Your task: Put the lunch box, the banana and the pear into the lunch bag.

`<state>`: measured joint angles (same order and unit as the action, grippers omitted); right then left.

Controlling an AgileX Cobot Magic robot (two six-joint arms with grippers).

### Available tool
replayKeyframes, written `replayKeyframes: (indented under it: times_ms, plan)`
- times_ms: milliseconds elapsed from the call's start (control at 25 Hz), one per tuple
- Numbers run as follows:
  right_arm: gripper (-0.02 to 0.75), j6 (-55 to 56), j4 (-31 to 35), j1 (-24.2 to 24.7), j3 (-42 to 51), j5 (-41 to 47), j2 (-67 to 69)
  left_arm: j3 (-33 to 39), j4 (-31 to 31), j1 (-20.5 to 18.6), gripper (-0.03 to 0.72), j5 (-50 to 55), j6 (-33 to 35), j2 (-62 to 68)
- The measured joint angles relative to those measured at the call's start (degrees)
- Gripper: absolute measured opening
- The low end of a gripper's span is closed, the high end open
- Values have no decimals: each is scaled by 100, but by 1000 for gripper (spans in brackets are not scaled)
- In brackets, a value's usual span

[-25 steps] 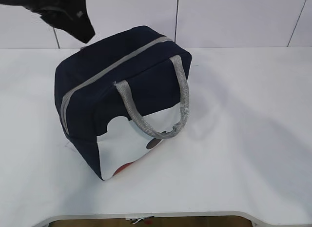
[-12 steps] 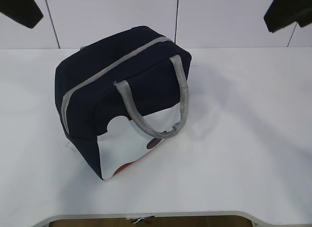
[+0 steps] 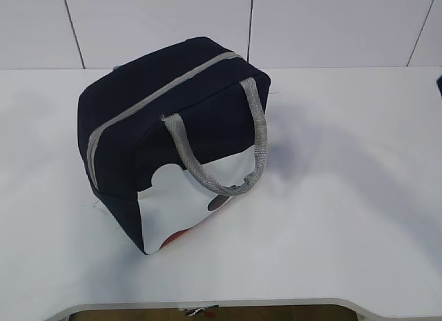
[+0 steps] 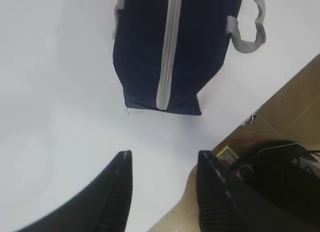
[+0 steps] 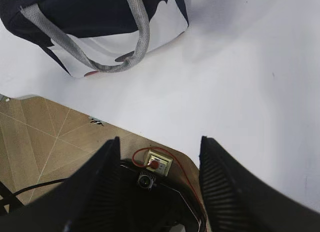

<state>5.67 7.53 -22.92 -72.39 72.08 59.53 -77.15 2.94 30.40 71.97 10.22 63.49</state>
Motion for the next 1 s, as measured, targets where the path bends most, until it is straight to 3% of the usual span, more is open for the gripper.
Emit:
replayKeyframes:
  times_ms: [240,560,1000]
  plan:
    - [417,0,0,0,596,9,-765,838,15,0,314,13,-13,-859]
    - [416,-179,-37,0,1107,22,-1636,1735,25,0,239,23,-13,-2222]
    - [416,-459,-177,0,1874,40,-2948,2751,-60,0,235,-289,-17,-3742]
